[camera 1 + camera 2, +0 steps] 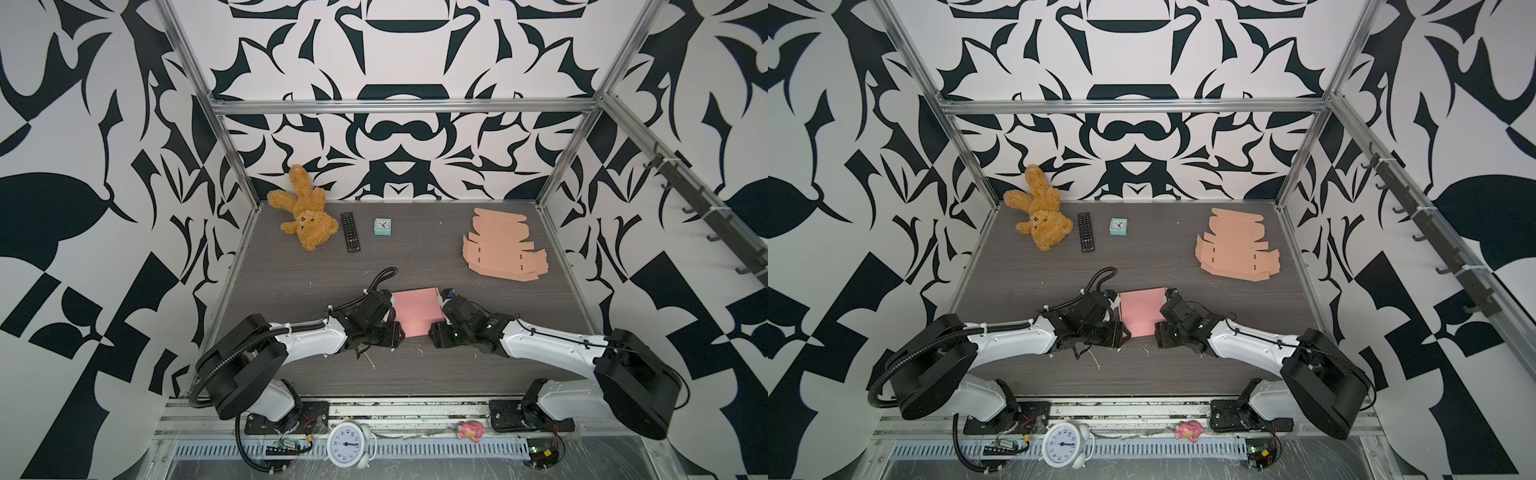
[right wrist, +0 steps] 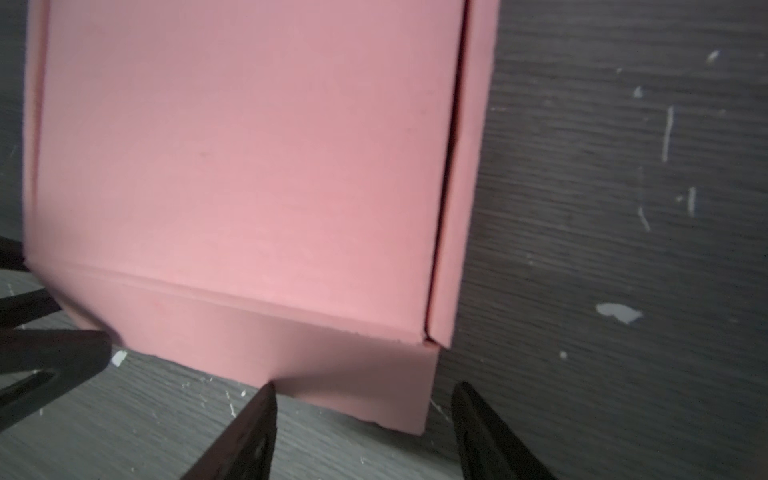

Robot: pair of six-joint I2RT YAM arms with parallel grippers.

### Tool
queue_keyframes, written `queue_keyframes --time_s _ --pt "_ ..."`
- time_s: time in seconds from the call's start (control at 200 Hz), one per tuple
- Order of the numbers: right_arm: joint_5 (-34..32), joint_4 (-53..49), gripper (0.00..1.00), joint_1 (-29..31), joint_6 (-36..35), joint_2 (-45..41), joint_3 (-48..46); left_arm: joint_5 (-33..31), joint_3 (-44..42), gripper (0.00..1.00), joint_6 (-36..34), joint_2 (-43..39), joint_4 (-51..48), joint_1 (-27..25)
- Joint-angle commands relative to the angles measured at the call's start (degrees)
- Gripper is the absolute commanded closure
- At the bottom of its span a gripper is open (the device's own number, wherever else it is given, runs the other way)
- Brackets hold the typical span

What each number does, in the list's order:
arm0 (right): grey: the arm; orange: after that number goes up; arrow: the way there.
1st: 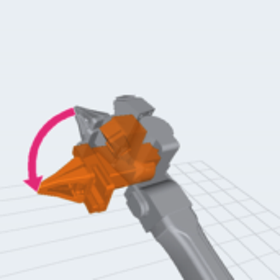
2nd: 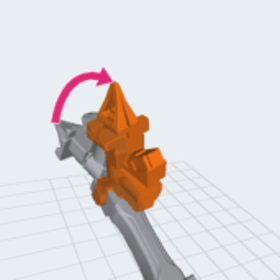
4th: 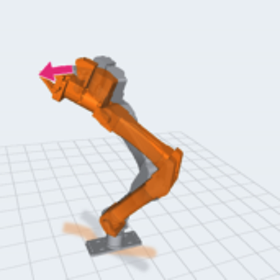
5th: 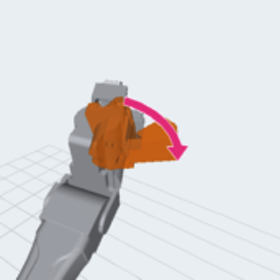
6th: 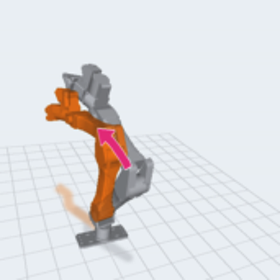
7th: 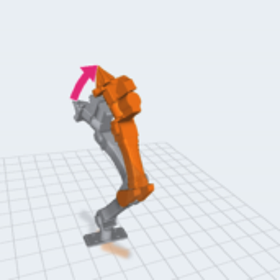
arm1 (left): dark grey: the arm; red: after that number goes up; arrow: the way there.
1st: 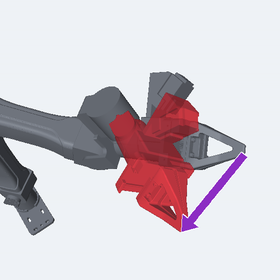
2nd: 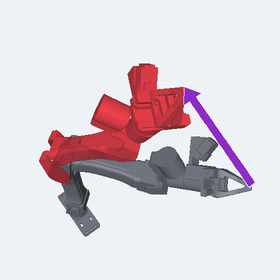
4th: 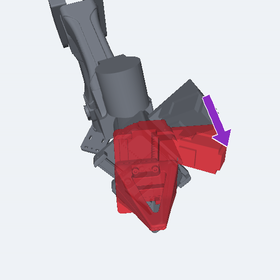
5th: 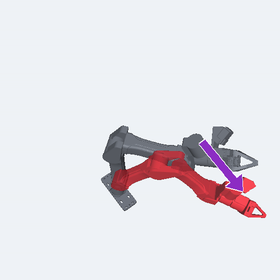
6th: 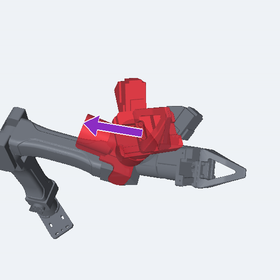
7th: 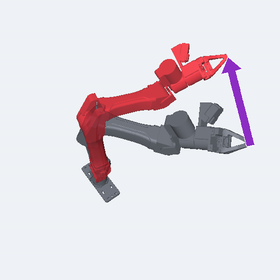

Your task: Fold the paper box

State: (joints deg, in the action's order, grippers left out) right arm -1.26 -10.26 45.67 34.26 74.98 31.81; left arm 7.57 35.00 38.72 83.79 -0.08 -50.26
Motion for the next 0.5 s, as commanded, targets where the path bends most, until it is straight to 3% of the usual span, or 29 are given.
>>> queue_keyframes --time_s 0.0,0.22,0.495 --pt "-1.99 -2.6 0.32 0.38 -0.81 -2.23 2.1 0.46 -1.07 0.43 -0.94 -4.21 -3.48 0.48" --pt "-2.79 -5.22 0.32 0.38 -0.72 -5.81 1.72 3.43 0.93 0.43 -5.21 -10.34 -9.22 5.24" --pt "-2.24 -6.6 0.36 0.38 -0.56 -8.6 2.11 10.8 9.99 0.41 -10.99 -4.89 -10.85 14.2"
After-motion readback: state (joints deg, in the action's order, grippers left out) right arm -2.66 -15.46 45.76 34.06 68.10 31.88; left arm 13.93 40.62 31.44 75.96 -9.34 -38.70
